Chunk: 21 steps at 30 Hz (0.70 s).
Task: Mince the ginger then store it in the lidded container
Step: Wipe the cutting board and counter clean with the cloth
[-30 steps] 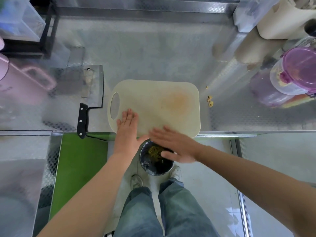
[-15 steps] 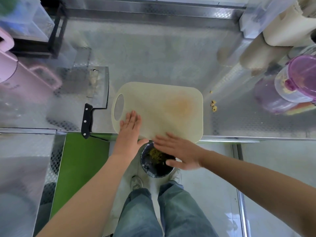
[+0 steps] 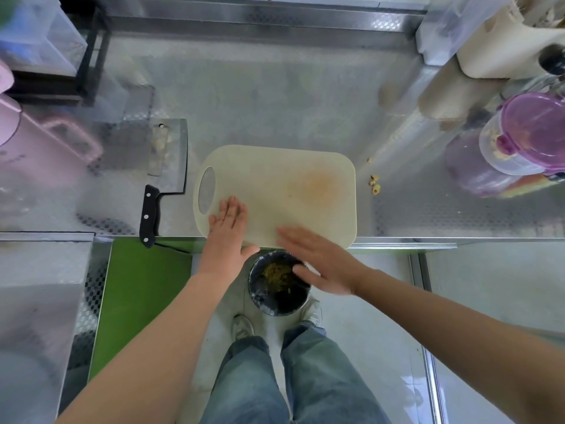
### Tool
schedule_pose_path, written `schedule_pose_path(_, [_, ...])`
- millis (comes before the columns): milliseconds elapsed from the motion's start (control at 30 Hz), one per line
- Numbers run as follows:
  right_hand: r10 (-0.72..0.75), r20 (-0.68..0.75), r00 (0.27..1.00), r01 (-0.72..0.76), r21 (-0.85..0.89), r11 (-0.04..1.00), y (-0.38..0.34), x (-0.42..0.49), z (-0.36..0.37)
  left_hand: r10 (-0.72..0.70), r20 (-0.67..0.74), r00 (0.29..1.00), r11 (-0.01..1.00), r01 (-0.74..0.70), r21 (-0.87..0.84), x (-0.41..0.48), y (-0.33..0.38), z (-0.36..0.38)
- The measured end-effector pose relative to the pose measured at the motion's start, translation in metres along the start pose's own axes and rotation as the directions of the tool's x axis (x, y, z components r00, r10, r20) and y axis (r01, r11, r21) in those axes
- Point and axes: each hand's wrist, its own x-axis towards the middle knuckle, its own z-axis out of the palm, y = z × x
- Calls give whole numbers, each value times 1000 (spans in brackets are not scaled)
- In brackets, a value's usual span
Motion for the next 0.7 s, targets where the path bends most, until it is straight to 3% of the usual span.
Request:
schedule_pose_path(67, [34, -19, 999, -34, -8, 999, -1, -2, 0, -2, 0, 1000, 1000, 2, 1, 0, 0, 0])
schedule_pose_path(133, [-135, 109, 985, 136, 3, 991, -9, -9, 7, -2, -3, 1000, 1000, 2, 0, 0, 0, 0])
schedule_pose_path(200, [-177, 119, 977, 176, 23, 984, -16, -16, 11, 0, -6, 1000, 1000, 0, 8, 0, 0, 0])
schedule_pose_path(300, [24, -21, 1000, -24, -8, 1000, -15, -21, 7, 1, -20, 1000, 1000, -1, 27, -1, -1, 3])
schedule_pose_path(400, [54, 90, 995, -64, 116, 991, -17, -25, 3, -1, -12, 1000, 998, 2, 60, 0, -1, 2])
schedule_pose_path(433, [73, 69, 995, -83, 151, 985, -19, -25, -1, -2, -14, 1000, 998, 3, 70, -1, -1, 1])
schedule_pose_path(567, [174, -248, 953, -144, 136, 980, -10, -16, -11, 4, -161, 987, 984, 25, 179, -15, 6, 0])
schedule_pose_path(633, [224, -217, 950, -212, 78, 974, -5, -8, -13, -35, -235, 971, 979, 80, 186, -25, 11, 1])
schedule_pose_path(700, [288, -115, 951, -292, -23, 956, 0, -4, -13, -91, -176, 980, 976, 123, 180, -34, 16, 3])
